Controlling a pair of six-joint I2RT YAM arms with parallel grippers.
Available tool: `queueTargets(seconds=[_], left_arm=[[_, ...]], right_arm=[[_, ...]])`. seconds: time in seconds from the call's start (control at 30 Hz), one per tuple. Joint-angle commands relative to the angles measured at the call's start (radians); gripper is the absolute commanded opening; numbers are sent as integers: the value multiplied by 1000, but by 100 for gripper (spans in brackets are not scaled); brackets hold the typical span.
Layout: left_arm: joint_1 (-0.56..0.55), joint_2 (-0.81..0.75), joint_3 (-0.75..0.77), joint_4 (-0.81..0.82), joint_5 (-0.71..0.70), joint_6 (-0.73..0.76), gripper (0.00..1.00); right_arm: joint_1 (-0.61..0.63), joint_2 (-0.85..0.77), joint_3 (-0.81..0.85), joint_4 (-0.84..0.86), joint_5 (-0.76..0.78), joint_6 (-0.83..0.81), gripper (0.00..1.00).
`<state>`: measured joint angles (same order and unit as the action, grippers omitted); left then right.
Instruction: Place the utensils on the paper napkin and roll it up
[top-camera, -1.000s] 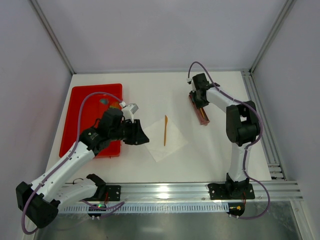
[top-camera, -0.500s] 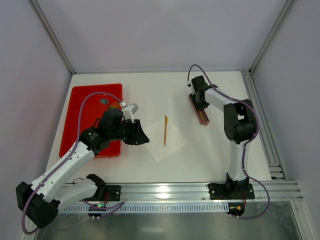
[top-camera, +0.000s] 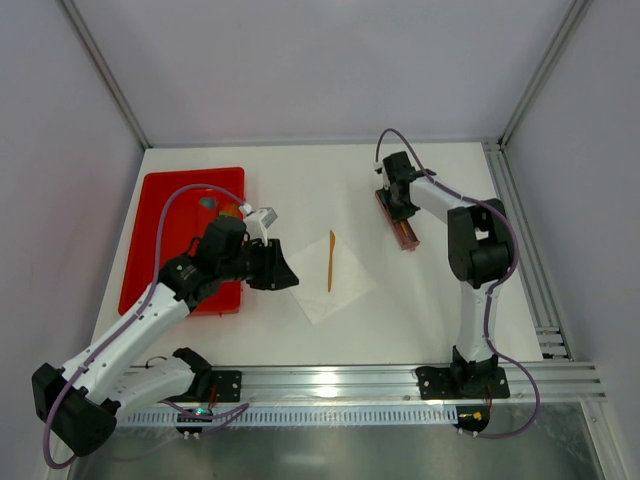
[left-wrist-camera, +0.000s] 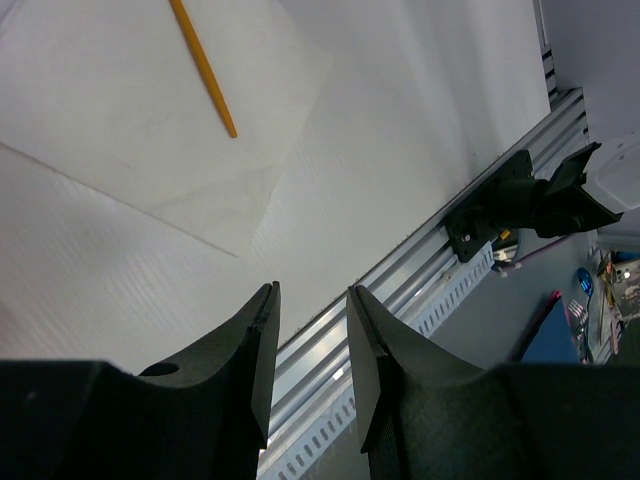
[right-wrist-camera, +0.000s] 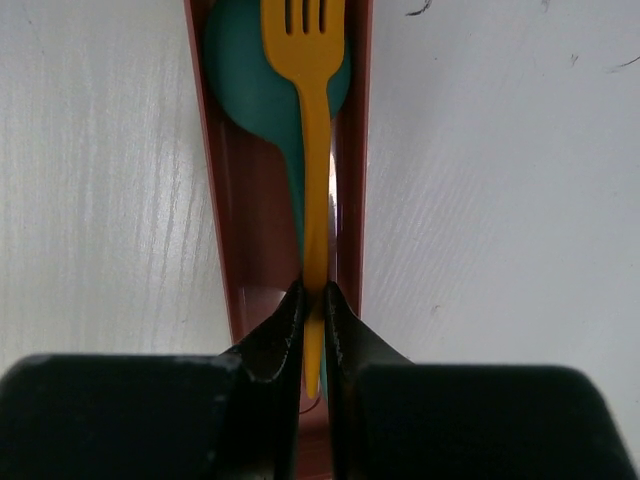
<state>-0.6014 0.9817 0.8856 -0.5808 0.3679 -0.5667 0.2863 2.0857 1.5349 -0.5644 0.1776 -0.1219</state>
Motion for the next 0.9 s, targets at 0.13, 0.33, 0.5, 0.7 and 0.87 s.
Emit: queueTargets(seconds=[0.13,0.33,0.5,0.7,0.87], left_arm=[[3,-6,21,25,28,13,37],[3,-6,23,29,28,10,37],[3,-9,32,29,17,5,37],[3,-32,52,19,-20,4,37],[5,-57,41,6,-60,11,38]], right_arm=[[4,-114,1,-32,19,-9,4],[8,-165,5,-68,16,-1,4],[45,-217,10,-127,2,196,4],[236,-309,-136,-86,40,603,4],[419,-267,-159,-24,72,868,4]])
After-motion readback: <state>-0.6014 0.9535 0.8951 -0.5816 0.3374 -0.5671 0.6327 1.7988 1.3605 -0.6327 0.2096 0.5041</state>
